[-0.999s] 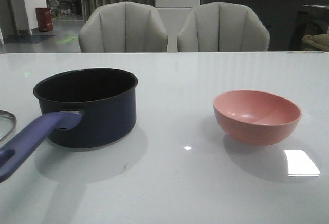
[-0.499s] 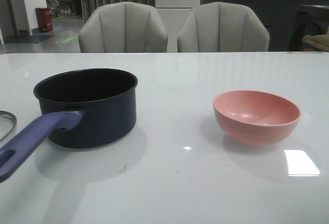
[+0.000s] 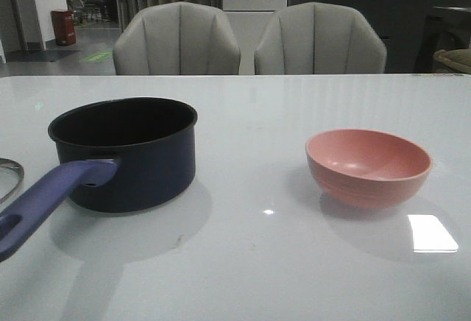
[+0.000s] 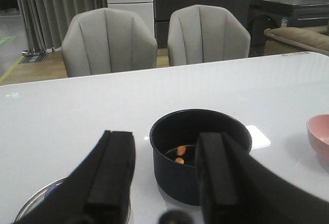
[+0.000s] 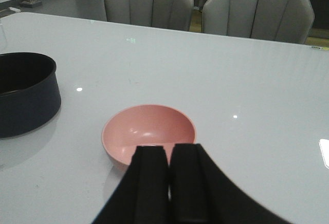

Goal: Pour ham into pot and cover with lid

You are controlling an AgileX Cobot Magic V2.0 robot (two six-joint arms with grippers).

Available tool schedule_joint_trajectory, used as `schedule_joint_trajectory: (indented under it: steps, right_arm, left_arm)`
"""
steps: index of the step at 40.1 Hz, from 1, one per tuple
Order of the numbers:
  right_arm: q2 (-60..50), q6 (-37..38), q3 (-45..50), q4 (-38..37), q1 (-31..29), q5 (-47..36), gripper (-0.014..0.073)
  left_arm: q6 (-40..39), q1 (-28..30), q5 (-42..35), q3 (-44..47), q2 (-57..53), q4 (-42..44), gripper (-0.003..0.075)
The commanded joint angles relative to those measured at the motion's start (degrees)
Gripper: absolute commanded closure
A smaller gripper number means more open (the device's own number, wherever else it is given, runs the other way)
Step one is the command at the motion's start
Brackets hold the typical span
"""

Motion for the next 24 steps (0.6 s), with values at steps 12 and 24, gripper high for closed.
schedule_joint_trajectory:
  steps: [12,24]
  right_arm:
    - [0.31,-0.21,-1.6,0.18,0.11,-5.03,0.0433]
    - [0.31,-0.21,-1.6,0.18,0.11,-5.03,0.0433]
  left_arm:
    - [-1.68,-0.18,3.21,-7.53,7.78,0.92,0.0083]
    - [-14.22,5.76,12.95,-17.52,26.57,10.03,0.0082]
